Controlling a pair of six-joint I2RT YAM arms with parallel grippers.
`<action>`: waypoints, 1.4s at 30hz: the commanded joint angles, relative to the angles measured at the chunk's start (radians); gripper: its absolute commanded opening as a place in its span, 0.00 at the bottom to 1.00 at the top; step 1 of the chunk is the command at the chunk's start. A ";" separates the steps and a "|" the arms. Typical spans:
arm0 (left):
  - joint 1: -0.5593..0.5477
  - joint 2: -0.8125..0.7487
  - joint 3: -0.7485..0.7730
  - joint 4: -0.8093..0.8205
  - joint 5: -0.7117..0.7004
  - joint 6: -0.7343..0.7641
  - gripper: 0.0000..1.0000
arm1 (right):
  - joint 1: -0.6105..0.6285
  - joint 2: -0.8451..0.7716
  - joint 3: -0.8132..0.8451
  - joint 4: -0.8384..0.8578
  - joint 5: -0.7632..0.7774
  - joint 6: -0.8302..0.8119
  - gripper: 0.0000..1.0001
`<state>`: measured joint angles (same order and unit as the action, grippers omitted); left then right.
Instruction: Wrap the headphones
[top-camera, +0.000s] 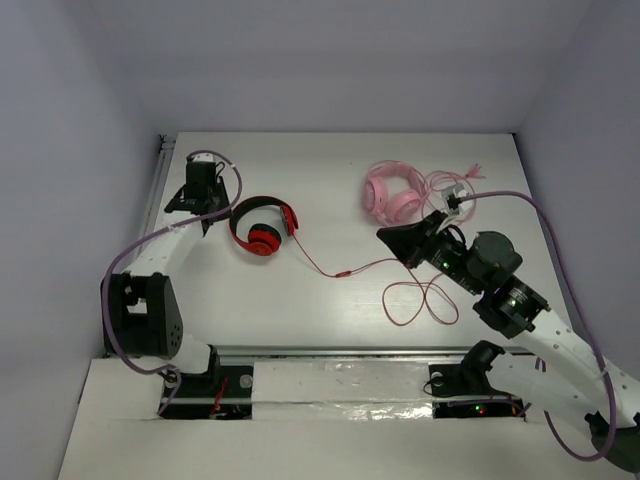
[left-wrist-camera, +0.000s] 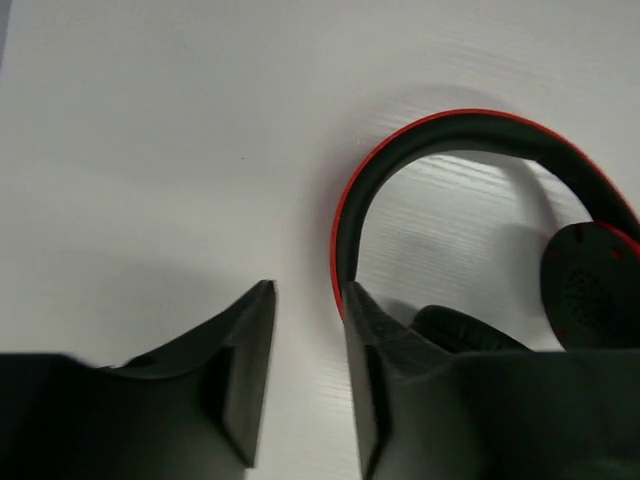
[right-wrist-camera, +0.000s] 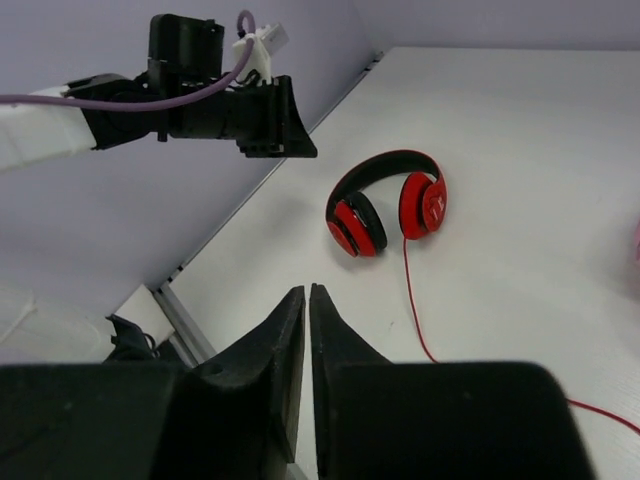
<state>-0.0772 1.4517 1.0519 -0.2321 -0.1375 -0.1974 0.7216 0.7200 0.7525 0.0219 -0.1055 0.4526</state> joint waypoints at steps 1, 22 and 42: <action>-0.004 0.050 0.068 0.030 -0.022 0.081 0.34 | 0.009 -0.020 -0.013 0.056 -0.011 0.005 0.14; -0.047 0.596 0.362 -0.007 0.121 0.191 0.57 | 0.009 0.007 -0.018 0.070 -0.043 -0.003 0.38; -0.102 0.457 0.381 -0.076 0.249 0.064 0.00 | 0.009 0.073 0.007 0.020 0.000 -0.048 0.40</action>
<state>-0.1726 2.0426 1.4448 -0.2424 0.0132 -0.0887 0.7216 0.7666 0.7361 0.0338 -0.0910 0.4400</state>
